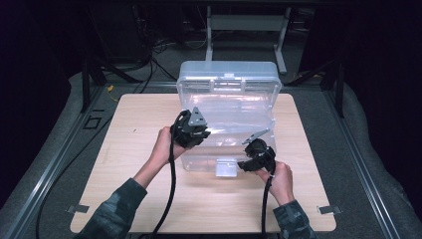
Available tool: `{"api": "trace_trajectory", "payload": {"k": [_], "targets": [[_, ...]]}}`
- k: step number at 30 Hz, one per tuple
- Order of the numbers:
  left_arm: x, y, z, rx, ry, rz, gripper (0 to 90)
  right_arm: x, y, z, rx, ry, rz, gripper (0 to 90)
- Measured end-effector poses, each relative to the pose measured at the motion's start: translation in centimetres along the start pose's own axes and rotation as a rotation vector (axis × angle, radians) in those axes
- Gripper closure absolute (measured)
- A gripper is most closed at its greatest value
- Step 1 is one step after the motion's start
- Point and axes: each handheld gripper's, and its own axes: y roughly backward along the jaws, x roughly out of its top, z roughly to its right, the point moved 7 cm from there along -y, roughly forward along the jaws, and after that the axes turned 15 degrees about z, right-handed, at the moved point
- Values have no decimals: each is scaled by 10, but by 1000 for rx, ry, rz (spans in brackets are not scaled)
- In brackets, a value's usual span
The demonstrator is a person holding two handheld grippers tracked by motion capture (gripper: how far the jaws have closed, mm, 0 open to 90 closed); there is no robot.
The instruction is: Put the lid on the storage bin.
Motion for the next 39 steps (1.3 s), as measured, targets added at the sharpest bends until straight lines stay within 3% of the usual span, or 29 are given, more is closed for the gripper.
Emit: {"api": "trace_trajectory", "payload": {"k": [10,17,30,33,35,36,39], "targets": [[-4,2,5,10,-22,6,764,0,1,-1,2,6,1,486],[-5,4,6,15,-25,20,765,3,16,0,-28,11,33,451],[-7,8,9,-18,-36,12,805,10,41,-5,-65,29,96,493],[-10,8,11,-26,-35,13,808,15,50,-10,-46,28,134,547],[-12,8,13,-35,-37,9,808,24,59,-19,2,35,198,589],[-13,8,14,-38,-37,8,807,27,63,-21,-15,44,207,599],[-20,5,21,-64,-35,-13,809,47,73,-23,-22,46,308,709]]}}
